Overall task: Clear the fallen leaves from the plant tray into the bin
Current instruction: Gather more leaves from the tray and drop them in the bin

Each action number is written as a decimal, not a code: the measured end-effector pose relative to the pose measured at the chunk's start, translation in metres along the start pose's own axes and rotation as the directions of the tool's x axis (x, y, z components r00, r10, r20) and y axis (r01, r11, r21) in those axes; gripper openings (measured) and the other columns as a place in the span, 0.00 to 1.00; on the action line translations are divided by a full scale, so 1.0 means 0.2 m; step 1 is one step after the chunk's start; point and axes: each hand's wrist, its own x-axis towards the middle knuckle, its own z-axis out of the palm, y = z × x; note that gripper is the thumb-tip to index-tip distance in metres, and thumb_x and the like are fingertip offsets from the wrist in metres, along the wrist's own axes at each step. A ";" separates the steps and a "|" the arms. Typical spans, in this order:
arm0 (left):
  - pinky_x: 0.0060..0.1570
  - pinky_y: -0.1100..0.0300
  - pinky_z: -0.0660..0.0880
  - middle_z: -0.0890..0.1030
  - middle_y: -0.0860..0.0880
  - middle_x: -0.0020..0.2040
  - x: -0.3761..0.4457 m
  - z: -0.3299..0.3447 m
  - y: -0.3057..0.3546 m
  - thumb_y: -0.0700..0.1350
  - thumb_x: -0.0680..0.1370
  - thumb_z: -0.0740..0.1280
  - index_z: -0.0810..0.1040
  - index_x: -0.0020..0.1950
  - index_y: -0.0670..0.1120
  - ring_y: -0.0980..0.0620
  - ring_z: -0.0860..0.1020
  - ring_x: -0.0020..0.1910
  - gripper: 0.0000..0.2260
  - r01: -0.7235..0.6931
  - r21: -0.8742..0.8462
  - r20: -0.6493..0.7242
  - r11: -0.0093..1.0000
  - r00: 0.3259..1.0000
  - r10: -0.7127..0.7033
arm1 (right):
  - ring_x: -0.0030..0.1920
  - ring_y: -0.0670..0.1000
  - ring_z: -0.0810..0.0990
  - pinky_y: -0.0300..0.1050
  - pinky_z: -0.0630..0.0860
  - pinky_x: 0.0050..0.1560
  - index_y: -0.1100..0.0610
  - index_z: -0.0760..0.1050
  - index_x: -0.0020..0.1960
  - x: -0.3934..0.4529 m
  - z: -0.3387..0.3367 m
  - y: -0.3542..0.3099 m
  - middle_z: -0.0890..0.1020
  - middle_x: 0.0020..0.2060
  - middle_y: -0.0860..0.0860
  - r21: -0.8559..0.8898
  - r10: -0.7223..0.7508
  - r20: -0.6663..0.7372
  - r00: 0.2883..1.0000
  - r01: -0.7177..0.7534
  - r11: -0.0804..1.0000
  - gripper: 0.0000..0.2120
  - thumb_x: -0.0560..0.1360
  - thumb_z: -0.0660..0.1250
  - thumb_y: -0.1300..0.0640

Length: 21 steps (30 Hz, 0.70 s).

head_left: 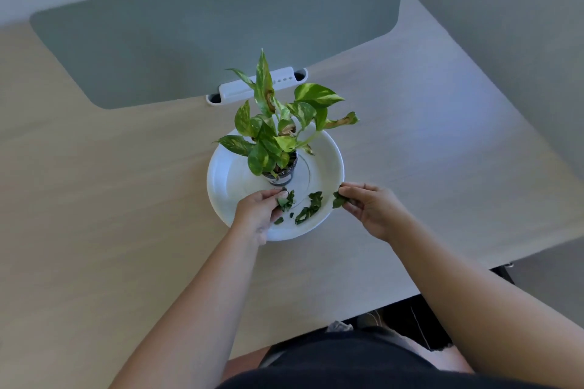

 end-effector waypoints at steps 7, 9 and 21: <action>0.32 0.67 0.79 0.84 0.48 0.34 -0.21 0.43 -0.10 0.32 0.74 0.69 0.79 0.44 0.41 0.57 0.82 0.33 0.04 0.117 -0.053 0.261 0.992 0.960 -0.099 | 0.34 0.47 0.84 0.36 0.81 0.35 0.61 0.79 0.42 -0.13 -0.34 -0.08 0.84 0.33 0.53 0.158 -0.036 -0.049 0.998 0.044 0.987 0.04 0.72 0.69 0.69; 0.34 0.67 0.80 0.85 0.48 0.33 -0.27 0.56 -0.15 0.32 0.74 0.69 0.80 0.43 0.40 0.57 0.83 0.32 0.05 0.136 -0.023 0.319 0.990 0.940 -0.122 | 0.33 0.47 0.84 0.36 0.80 0.35 0.61 0.78 0.42 -0.18 -0.47 -0.08 0.84 0.32 0.53 0.190 -0.047 -0.079 0.996 0.061 0.980 0.05 0.72 0.69 0.69; 0.31 0.68 0.78 0.85 0.49 0.31 -0.51 1.28 -0.57 0.31 0.74 0.69 0.79 0.42 0.41 0.57 0.83 0.29 0.06 0.142 0.303 0.520 0.943 0.804 -0.288 | 0.32 0.48 0.84 0.37 0.81 0.35 0.62 0.78 0.41 -0.54 -1.27 0.00 0.84 0.30 0.53 0.339 -0.116 -0.434 0.894 0.281 0.898 0.05 0.71 0.69 0.71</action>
